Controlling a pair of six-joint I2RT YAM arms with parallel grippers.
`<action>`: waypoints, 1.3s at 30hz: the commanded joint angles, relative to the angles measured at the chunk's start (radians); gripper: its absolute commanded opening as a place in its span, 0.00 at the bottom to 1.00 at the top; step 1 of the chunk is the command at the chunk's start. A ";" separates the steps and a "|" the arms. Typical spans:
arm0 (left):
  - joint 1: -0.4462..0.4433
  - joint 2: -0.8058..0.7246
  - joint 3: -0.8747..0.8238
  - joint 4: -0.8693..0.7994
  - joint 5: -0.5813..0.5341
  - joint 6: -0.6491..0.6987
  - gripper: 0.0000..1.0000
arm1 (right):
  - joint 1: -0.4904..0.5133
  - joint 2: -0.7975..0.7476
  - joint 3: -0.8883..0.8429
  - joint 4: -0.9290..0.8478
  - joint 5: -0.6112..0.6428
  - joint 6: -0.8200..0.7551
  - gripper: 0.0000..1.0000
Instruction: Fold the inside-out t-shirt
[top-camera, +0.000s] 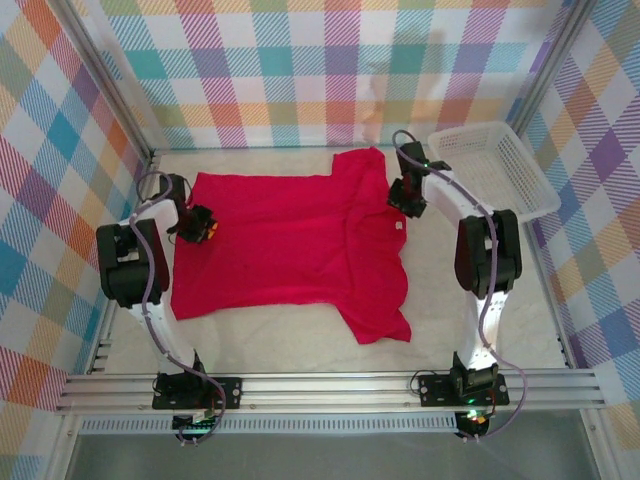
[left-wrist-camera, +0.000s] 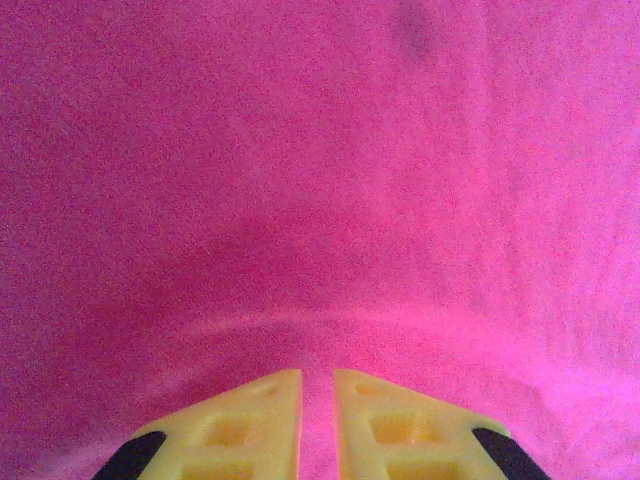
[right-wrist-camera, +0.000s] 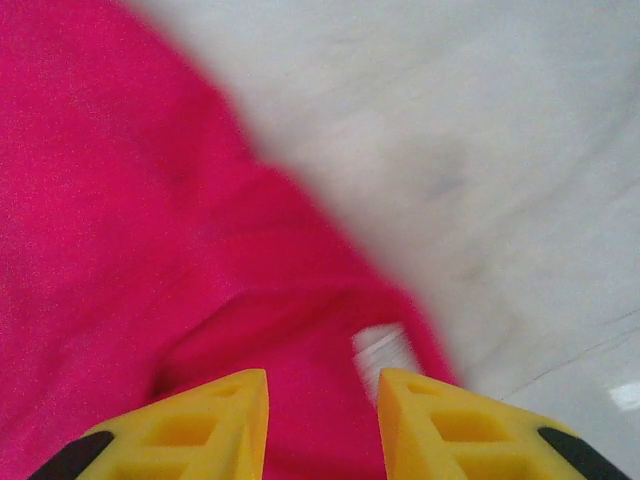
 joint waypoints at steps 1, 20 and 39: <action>-0.038 -0.026 0.015 -0.048 -0.001 0.026 0.16 | 0.077 -0.014 -0.001 0.053 -0.153 -0.014 0.33; -0.036 -0.015 -0.018 -0.040 0.013 0.031 0.14 | 0.111 0.122 -0.057 0.284 -0.241 0.161 0.47; -0.036 -0.006 -0.017 -0.040 0.014 0.030 0.14 | 0.114 0.154 -0.096 0.350 -0.259 0.164 0.50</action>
